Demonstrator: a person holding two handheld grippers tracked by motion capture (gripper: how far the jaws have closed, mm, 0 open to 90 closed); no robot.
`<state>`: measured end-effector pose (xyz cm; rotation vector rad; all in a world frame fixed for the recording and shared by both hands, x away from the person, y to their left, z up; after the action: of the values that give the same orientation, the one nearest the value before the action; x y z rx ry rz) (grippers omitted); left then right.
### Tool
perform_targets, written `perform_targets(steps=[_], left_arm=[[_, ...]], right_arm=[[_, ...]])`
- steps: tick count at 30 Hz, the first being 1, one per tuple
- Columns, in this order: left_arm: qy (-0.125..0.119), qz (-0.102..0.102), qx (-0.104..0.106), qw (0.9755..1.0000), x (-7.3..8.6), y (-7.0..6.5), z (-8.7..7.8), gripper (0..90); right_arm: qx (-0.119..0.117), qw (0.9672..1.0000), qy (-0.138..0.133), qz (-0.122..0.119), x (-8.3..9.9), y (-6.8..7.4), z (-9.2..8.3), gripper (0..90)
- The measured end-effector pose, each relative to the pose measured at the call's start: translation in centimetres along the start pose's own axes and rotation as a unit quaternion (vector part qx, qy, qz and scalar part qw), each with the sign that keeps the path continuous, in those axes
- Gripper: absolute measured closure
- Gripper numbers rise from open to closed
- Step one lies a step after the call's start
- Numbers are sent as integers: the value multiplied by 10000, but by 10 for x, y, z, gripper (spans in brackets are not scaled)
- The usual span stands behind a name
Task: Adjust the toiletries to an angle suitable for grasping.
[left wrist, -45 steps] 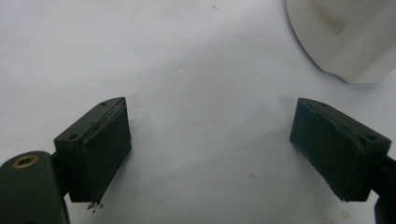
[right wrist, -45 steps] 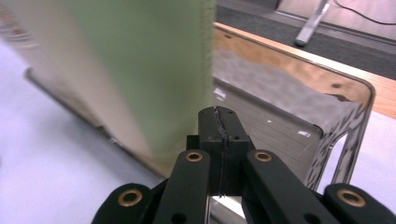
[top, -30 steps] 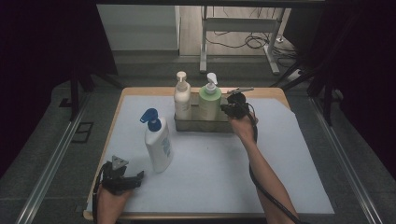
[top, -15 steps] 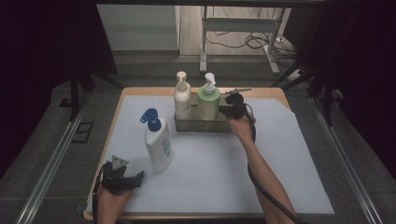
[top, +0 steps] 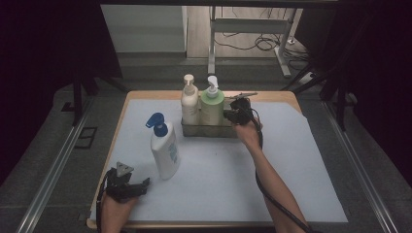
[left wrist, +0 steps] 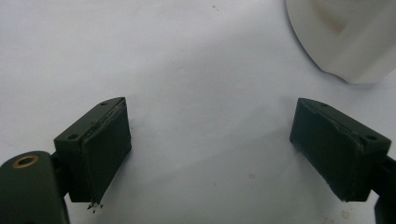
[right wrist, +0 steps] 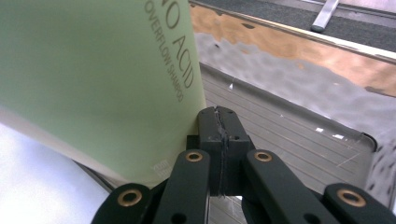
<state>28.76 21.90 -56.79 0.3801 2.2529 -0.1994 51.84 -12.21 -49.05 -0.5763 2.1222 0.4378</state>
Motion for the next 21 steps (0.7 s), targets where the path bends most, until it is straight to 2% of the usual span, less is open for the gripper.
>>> perform_targets(steps=[9,21], left_arm=[[1,1,2,10000,0,0,0,121],[2,2,2,10000,0,0,0,121]], right_arm=[[-53,10000,26,-55,1,10,4,899],[-4,10000,27,-58,2,12,4,896]])
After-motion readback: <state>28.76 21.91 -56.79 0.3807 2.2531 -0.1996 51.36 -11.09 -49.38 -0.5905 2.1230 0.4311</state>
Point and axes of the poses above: each handheld gripper's, and its own axes: z roughly forward along the jaws, x roughly out of its underside, y roughly to its left, the point moved 6 cm from there along z, roughly forward along the jaws, and after that the axes turned 7 degrees about -y, right-handed, at the moved point
